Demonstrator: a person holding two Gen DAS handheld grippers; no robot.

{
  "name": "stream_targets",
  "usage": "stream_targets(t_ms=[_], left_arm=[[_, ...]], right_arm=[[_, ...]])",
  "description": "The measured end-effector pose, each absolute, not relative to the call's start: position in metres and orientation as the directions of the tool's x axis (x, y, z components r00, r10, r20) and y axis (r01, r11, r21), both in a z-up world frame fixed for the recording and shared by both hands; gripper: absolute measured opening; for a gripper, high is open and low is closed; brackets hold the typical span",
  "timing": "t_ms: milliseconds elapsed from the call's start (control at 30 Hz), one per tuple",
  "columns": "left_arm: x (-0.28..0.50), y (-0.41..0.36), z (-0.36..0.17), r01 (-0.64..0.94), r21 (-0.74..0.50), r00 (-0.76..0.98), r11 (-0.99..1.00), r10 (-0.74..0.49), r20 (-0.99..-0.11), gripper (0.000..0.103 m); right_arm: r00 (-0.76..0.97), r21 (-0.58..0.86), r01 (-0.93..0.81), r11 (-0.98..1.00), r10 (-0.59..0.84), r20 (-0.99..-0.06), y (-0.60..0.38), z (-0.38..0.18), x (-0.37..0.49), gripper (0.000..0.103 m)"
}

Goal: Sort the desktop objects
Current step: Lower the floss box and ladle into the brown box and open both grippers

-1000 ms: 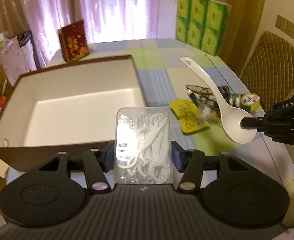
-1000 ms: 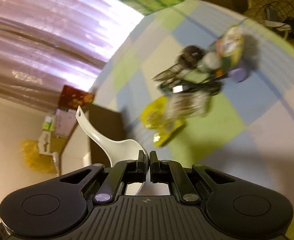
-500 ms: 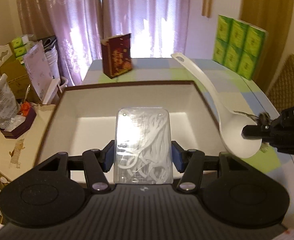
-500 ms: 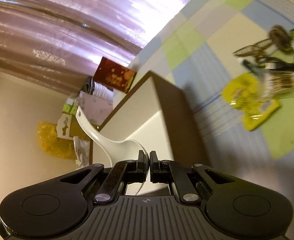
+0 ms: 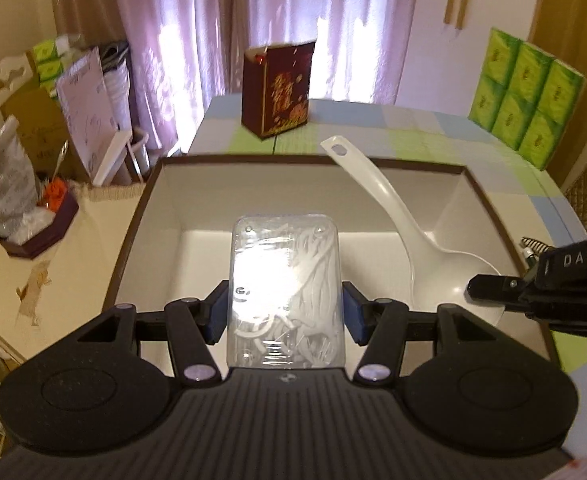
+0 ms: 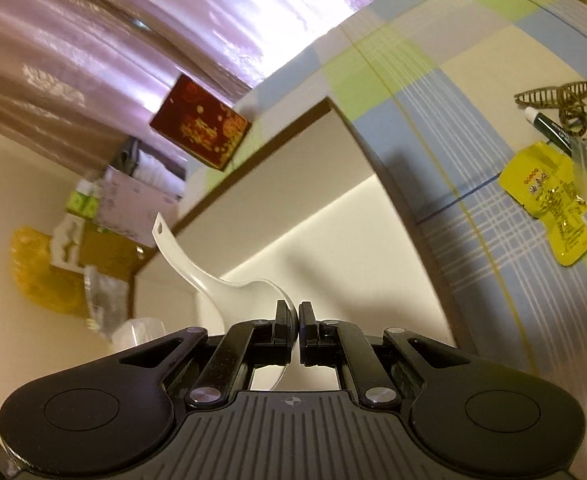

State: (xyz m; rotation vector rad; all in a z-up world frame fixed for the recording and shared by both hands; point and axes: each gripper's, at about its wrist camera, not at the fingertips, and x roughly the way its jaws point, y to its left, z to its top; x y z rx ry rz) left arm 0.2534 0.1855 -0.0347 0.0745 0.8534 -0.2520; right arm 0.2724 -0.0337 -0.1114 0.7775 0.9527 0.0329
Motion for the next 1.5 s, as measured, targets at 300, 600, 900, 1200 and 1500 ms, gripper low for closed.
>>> stream_targets(t_ms=[300,600,900,1200,1500], left_arm=[[0.277,0.188,-0.071,0.254,-0.042,0.535,0.966,-0.177,-0.827,0.052],[0.287,0.180,-0.095,0.293,-0.014,0.433,0.956,-0.146,-0.890,0.052],[0.290,0.180,-0.102,0.316,-0.025,0.390,0.948,-0.153,-0.908,0.053],[0.291,0.187,-0.092,0.312,-0.004,0.408,0.950,-0.138,-0.902,0.079],[0.286,0.192,-0.087,0.306,0.008,0.414,0.952,-0.126,-0.901,0.086]], right_arm=[[0.549,0.440,0.266,0.858,0.240,-0.801,0.006,-0.134,0.281,0.000],[0.497,0.326,0.237,0.915,0.174,-0.850,0.026,-0.154,0.286,0.000],[0.467,0.300,0.219,0.929,0.170,-0.868,0.028,-0.159,0.288,0.001],[0.490,0.295,0.157,0.943,0.185,-0.852,0.027,-0.147,0.285,0.064],[0.492,0.277,0.079,0.958,0.204,-0.847,0.032,-0.137,0.281,0.082]])
